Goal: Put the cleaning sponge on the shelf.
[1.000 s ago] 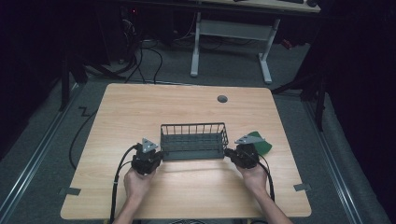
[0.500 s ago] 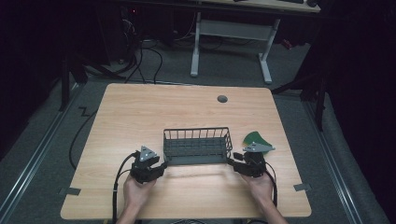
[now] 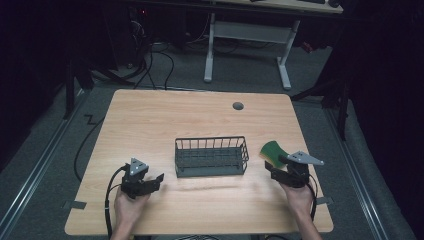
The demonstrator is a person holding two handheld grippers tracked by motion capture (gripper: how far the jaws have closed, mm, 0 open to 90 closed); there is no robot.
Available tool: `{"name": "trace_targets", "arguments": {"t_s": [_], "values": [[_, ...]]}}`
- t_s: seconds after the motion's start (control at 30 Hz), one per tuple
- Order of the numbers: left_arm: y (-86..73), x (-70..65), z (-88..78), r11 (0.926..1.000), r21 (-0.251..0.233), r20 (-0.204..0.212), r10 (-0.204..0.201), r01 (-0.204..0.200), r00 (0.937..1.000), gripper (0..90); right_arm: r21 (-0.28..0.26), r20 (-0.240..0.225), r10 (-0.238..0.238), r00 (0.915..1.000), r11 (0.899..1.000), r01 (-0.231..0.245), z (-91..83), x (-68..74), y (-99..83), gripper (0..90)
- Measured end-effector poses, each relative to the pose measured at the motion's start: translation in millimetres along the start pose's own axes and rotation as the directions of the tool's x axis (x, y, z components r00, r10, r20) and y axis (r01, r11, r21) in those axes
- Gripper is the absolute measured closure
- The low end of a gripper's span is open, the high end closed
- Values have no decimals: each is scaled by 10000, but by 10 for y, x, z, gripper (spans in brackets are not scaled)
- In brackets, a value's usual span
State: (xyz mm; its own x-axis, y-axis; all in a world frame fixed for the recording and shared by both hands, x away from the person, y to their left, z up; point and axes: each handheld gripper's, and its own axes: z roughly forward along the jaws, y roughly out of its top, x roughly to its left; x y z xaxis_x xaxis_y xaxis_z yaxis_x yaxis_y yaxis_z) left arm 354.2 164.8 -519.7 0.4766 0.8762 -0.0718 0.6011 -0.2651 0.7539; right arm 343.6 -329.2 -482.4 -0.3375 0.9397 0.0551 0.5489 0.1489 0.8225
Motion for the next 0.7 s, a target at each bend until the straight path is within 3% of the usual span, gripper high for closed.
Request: {"name": "trace_targets", "arguments": {"t_s": [0.1,0.17,0.27,0.43,0.53,0.7], "values": [[1,108,20,9997,170,-448,-174,181,9988,330,295,226,246,9994,9992,-252,31,-97,26,295],[7,164,16,9995,66,-534,-320,324,9981,331,447,583,206,9981,9987,-232,62,-159,42,279],[23,229,65,9995,179,-742,-235,249,9970,327,911,909,53,9958,9957,-136,165,-256,68,257],[19,239,117,9992,361,-795,-131,160,9968,314,1207,804,4,9968,9926,-101,284,-336,127,243],[-7,240,152,9987,465,-791,-154,192,9967,306,1502,892,-259,9957,9886,123,372,-387,195,227],[-53,233,161,9998,217,-860,-7,26,9963,298,1773,724,-261,9970,9841,129,465,-445,244,201]]}}
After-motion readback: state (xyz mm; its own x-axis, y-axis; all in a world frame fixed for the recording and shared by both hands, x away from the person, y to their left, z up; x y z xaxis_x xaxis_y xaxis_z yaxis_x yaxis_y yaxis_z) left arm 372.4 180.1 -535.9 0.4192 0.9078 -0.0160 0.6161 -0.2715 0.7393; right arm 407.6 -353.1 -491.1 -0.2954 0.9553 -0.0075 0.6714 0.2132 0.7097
